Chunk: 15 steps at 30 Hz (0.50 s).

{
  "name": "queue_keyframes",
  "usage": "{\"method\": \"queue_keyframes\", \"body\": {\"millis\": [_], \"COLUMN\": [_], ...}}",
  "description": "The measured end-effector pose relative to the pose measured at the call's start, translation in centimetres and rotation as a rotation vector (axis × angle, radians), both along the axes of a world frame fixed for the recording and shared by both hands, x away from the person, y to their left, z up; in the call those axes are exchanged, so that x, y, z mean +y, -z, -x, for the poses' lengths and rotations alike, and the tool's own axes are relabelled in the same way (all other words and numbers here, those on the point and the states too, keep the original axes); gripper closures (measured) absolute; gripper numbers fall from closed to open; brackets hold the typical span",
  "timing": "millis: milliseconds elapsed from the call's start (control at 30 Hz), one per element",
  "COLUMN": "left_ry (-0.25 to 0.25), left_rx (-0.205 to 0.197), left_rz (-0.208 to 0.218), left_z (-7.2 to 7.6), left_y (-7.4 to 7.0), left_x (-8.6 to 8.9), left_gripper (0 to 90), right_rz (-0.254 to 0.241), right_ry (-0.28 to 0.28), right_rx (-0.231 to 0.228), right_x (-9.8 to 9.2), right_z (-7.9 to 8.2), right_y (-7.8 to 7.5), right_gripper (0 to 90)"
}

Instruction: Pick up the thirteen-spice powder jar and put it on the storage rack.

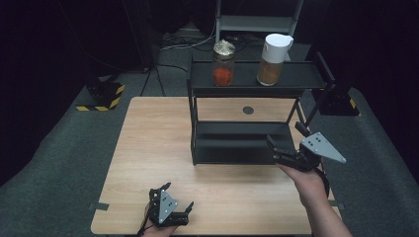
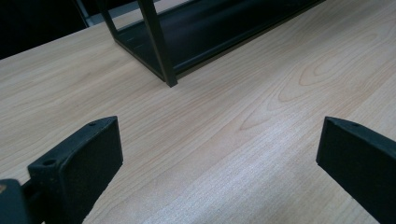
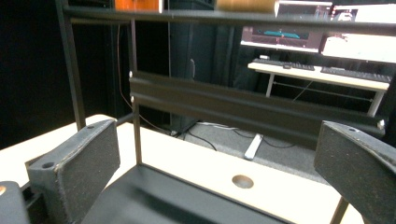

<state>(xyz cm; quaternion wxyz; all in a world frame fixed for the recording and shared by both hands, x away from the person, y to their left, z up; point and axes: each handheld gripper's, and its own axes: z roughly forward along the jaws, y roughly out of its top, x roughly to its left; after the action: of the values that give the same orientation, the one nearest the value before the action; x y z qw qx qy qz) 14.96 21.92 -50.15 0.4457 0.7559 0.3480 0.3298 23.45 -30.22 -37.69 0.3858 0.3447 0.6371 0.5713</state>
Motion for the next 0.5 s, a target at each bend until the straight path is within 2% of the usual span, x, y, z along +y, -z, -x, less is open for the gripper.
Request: {"method": "queue_keyframes", "body": {"millis": [433,500], "left_ry": [0.004,0.004], "left_rx": [-0.007,-0.006], "left_rz": [-0.019,-0.020], "left_z": [0.1,0.1], "left_y": [0.0,0.0], "left_x": [-0.3,-0.3], "left_gripper": [0.6,0.6], "right_rz": [0.047,0.066], "right_ry": [0.009,0.012], "right_rx": [0.053,0.062], "right_x": [-0.7,-0.7], "right_z": [1.6,1.8], "right_y": [3.8,4.5], "right_gripper": [0.0,0.0]}}
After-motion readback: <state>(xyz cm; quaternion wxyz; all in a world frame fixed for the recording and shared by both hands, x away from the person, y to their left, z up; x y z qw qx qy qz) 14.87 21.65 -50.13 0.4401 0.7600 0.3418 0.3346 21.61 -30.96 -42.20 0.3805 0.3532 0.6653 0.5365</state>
